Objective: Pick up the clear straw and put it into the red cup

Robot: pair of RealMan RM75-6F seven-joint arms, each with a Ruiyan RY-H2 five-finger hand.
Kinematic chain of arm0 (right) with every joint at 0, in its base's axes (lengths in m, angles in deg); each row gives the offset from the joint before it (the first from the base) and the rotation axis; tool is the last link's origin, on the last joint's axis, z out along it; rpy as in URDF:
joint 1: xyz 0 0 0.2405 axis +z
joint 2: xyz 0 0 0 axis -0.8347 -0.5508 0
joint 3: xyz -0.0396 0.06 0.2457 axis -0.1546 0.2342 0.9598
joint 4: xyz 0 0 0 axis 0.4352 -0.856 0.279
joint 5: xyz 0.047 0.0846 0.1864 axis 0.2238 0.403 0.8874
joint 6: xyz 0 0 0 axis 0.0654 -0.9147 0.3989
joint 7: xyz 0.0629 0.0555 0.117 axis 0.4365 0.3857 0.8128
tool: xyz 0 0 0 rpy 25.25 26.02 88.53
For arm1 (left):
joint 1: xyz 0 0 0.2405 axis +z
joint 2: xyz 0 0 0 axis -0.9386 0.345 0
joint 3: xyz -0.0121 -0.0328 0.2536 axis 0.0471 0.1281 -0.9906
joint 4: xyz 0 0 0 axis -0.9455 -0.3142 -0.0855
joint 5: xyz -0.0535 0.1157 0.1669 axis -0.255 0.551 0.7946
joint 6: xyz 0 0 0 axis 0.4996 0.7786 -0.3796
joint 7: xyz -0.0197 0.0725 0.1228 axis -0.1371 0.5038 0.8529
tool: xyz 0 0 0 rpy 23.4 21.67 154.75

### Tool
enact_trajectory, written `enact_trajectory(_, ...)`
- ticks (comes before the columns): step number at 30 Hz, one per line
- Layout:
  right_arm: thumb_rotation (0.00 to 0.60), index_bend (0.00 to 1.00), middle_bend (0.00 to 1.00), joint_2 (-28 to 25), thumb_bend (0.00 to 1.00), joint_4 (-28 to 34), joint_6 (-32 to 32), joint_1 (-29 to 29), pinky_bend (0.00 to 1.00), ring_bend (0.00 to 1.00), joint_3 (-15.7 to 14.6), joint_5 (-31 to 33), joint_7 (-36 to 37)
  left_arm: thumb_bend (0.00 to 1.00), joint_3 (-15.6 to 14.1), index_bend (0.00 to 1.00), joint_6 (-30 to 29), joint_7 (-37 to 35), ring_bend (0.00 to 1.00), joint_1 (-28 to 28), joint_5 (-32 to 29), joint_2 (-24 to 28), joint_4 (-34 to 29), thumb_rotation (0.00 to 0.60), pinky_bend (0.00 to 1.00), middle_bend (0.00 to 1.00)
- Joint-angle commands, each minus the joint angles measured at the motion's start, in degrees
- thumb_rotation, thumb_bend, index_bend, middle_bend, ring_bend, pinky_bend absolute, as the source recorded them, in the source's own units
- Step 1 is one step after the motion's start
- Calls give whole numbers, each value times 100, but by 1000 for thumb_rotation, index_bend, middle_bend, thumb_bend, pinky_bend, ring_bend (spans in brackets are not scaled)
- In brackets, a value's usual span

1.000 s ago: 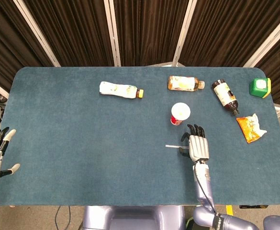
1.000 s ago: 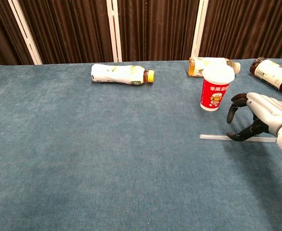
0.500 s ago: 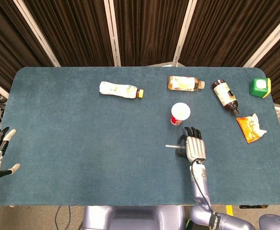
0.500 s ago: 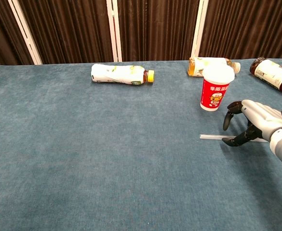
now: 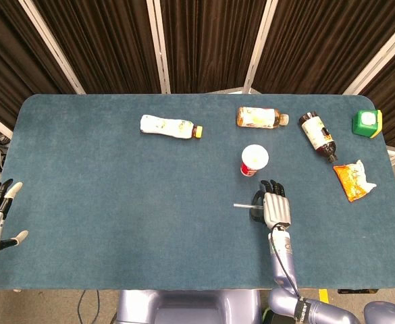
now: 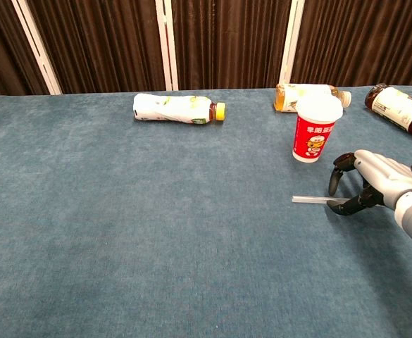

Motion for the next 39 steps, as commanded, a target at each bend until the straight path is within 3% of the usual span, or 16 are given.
enact_trajectory(1,600,550,138,-1,343,-1,7,0,0,0,-6,4,9,75,-2,0,-1,0,0,2,1,0,0,600,0,0)
enact_trajectory(11,600,550,138,-4,351,-25,58,8,0,0,-33,50,-2,76,0,0,-2,0,0,1,0,-2,3,600,0,0)
enact_trajectory(21,600,554,142,-16,457,-10,105,18,0,0,-40,98,8,76,-1,0,0,-1,0,1,-1,1,1,600,0,0)
enact_trajectory(39,600,555,146,-255,448,463,-129,-84,0,0,-89,-192,238,75,0,0,0,0,0,0,-1,0,-3,600,0,0)
